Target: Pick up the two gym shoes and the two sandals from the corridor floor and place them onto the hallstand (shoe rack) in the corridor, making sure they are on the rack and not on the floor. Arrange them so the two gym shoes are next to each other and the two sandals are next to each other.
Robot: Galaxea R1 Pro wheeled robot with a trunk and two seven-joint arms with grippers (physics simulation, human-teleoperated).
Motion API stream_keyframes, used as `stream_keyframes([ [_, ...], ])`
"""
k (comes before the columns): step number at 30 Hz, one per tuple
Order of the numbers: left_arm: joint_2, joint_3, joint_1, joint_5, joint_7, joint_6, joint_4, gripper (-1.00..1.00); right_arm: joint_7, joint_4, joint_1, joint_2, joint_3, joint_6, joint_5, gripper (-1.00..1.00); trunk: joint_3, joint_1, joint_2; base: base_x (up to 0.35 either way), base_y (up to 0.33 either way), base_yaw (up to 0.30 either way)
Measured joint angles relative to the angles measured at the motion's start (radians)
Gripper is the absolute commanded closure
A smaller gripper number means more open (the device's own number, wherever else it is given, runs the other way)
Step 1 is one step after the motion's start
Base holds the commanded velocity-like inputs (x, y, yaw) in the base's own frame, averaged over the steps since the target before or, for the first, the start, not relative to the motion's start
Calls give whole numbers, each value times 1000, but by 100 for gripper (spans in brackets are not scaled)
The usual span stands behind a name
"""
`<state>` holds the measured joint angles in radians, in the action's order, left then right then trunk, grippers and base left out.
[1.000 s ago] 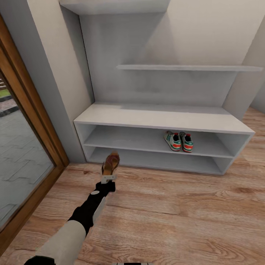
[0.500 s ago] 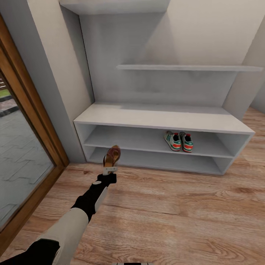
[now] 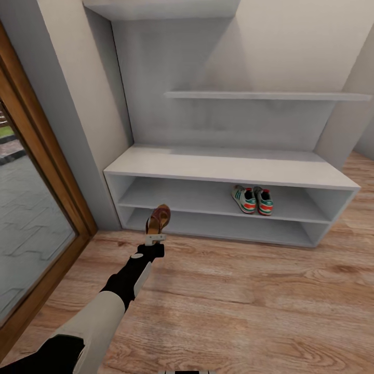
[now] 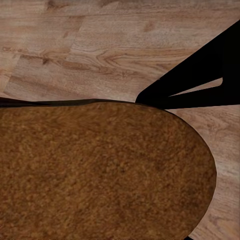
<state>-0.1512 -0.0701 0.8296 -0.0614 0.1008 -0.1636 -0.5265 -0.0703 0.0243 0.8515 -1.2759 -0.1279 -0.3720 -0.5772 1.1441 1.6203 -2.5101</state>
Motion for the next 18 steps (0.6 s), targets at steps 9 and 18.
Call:
stream_keyframes([
  [9,0,-3,0,0,0,4,47,100,0,0,-1,0,0,-3,0,100,0,0,0,302,0,0],
  [18,0,-3,0,0,0,5,55,100,-1,0,-1,0,-1,-5,-1,100,0,0,0,268,0,-118],
])
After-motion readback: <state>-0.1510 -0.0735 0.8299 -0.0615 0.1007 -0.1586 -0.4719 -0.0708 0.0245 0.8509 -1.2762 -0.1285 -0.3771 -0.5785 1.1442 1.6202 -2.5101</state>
